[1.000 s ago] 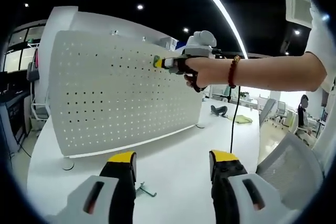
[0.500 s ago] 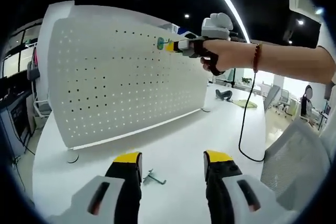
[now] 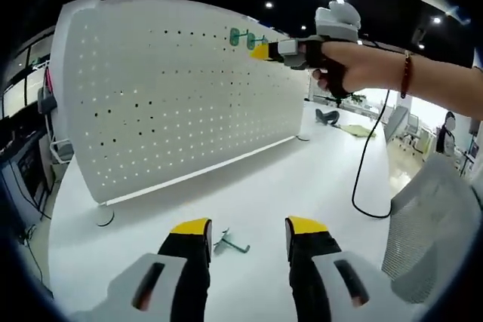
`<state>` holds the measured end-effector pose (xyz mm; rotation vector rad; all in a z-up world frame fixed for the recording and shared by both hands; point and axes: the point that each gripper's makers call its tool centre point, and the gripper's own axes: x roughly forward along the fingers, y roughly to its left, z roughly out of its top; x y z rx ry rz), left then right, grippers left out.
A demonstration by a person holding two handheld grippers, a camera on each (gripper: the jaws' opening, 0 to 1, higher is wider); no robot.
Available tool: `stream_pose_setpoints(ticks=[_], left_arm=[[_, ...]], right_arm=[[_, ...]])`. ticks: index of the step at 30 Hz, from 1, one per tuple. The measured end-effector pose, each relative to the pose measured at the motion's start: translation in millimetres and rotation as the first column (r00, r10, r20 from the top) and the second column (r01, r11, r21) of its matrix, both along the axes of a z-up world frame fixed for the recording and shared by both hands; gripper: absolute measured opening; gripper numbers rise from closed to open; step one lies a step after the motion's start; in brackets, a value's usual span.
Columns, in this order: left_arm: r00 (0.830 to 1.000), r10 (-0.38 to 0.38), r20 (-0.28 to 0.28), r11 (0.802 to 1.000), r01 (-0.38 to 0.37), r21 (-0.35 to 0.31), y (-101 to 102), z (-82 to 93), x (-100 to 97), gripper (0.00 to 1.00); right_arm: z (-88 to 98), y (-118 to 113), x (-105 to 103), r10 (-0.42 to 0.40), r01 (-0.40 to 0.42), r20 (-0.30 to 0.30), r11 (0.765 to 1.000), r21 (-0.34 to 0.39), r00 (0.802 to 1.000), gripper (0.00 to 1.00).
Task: Insert the hook assembly into the mounting plate slot until the hook locks in place.
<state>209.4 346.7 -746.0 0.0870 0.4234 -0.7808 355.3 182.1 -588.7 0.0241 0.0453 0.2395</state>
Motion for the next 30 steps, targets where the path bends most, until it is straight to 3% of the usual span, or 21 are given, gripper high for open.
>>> stream_pose_setpoints(ticks=[10,21,30], left_arm=[[0.999,-0.006,-0.036,0.997,0.009,0.073,1,-22.0,4.2,0.34],[0.998,0.004,-0.065,0.990,0.005,0.138,5,-42.3,13.8,0.28],[0.995,0.019,-0.100,0.990,-0.005,0.139,5,-57.7,17.8,0.26]], right_arm=[[-14.7,-1,-17,0.039,-0.039,-0.023,0.999,0.010,0.999,0.11],[-48.1,1,-40,0.064,-0.061,-0.088,0.997,0.038,0.994,0.10],[-63.7,5,-57,0.077,-0.072,-0.111,0.996,0.053,0.991,0.10]])
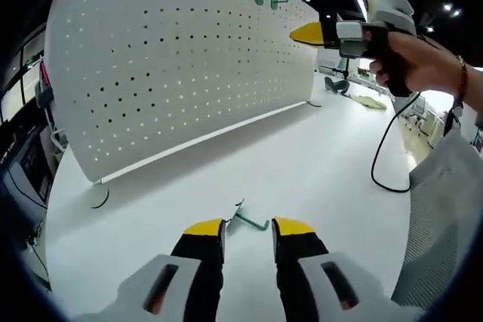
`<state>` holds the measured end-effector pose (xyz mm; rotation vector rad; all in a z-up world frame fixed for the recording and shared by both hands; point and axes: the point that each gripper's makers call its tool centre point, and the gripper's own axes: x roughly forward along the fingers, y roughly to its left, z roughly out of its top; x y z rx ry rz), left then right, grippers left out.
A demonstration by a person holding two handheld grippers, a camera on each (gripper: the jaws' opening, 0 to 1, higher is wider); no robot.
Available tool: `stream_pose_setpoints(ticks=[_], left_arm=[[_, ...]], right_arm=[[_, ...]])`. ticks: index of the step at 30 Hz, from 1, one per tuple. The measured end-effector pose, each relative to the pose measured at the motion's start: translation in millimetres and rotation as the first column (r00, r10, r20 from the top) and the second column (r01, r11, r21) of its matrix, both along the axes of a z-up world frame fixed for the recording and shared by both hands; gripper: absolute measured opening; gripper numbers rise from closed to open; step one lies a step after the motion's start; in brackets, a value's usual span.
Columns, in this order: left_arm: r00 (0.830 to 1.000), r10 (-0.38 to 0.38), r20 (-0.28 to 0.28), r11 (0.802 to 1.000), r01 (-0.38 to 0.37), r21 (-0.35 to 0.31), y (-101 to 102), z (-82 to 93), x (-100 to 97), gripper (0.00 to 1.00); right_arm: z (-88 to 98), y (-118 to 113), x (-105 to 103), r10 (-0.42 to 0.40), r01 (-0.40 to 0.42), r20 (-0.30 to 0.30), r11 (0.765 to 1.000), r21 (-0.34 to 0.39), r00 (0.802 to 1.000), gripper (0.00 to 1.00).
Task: Insert the hook assembly into the mounting plate slot until the hook locks in place.
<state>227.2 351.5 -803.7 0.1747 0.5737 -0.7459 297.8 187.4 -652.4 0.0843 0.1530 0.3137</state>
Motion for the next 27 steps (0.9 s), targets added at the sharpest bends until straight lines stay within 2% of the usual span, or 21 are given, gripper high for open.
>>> stream_pose_setpoints(ticks=[11,14,27], left_arm=[[1.000,-0.003,-0.007,0.999,0.003,0.046,1,-12.2,7.2,0.21],[1.000,-0.008,-0.004,0.997,0.008,0.074,2,-18.2,11.5,0.20],[1.000,-0.018,-0.001,0.993,0.018,0.117,4,-29.3,19.8,0.16]], right_arm=[[-17.8,4,-19,0.025,-0.025,-0.033,1.000,0.002,0.999,0.10],[-21.1,2,-22,0.024,-0.024,-0.042,1.000,0.006,0.999,0.10],[-35.2,1,-33,0.024,-0.023,-0.076,1.000,0.012,0.997,0.10]])
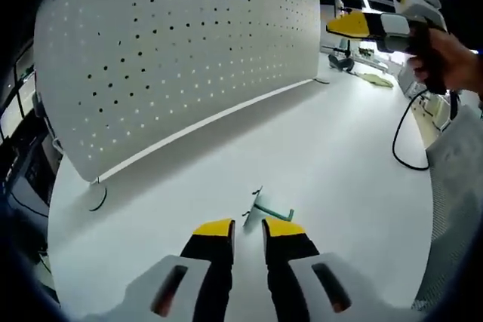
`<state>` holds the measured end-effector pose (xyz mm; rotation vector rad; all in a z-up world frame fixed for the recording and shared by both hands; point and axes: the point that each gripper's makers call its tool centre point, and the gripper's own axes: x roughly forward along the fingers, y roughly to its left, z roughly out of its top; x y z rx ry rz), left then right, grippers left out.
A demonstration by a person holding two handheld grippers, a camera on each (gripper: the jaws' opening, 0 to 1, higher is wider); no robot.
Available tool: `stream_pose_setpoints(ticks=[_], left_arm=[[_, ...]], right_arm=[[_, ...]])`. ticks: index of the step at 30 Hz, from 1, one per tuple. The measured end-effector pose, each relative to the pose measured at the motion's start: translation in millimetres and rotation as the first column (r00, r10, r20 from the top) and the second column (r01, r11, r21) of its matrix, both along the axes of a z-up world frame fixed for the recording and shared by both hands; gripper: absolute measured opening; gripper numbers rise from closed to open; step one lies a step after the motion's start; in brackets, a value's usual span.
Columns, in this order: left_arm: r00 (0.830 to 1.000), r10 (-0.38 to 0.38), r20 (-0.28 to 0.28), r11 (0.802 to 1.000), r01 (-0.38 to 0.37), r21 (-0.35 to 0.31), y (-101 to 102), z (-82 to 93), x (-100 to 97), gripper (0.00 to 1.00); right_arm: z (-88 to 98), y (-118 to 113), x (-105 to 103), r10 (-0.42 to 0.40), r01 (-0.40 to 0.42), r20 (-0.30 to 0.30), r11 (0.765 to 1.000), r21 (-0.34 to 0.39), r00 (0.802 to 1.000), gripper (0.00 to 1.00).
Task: Insert the hook assembly into the mounting plate slot until the hook locks in place.
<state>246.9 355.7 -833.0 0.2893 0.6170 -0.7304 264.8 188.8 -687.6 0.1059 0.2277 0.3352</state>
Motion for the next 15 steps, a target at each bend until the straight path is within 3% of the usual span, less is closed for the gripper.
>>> stream_pose_setpoints(ticks=[15], left_arm=[[0.999,-0.034,0.009,0.999,0.034,0.027,-5.4,-8.0,7.5,0.14]], right_arm=[[-4.8,-5.2,-2.1,-0.014,0.015,-0.017,1.000,0.008,1.000,0.10]])
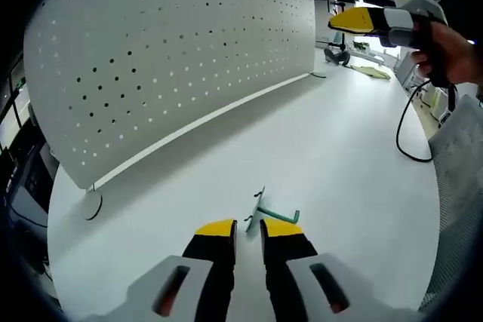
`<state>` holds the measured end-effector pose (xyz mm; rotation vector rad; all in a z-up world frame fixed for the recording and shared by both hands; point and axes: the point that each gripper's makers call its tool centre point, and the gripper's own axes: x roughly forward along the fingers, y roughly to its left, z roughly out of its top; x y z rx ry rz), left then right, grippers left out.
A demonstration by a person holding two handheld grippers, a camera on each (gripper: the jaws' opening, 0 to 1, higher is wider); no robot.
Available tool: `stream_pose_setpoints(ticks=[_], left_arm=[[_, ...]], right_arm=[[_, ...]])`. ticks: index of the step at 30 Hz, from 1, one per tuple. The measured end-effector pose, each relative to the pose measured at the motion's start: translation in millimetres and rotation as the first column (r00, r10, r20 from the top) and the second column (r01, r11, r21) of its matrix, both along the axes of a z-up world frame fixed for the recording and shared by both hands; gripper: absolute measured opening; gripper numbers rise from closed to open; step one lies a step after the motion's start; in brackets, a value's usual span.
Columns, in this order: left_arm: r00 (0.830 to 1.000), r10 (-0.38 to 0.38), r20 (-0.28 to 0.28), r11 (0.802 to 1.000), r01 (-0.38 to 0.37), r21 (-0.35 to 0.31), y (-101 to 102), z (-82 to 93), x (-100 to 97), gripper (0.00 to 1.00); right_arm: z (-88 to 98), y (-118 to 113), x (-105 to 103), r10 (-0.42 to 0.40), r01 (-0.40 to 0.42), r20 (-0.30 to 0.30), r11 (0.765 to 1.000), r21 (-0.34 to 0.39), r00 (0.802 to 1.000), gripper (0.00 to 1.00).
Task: Insert the hook assembly into the mounting plate slot until the hook locks in place.
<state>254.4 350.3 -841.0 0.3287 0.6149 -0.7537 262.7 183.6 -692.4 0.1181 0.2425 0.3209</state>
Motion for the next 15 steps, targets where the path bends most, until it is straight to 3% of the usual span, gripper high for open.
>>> stream_pose_setpoints(ticks=[15], left_arm=[[0.999,-0.033,-0.011,0.999,0.032,-0.004,-7.9,-3.7,-0.7,0.06]], right_arm=[[-1.5,-7.0,-3.8,-0.015,0.015,-0.007,1.000,0.000,1.000,0.10]])
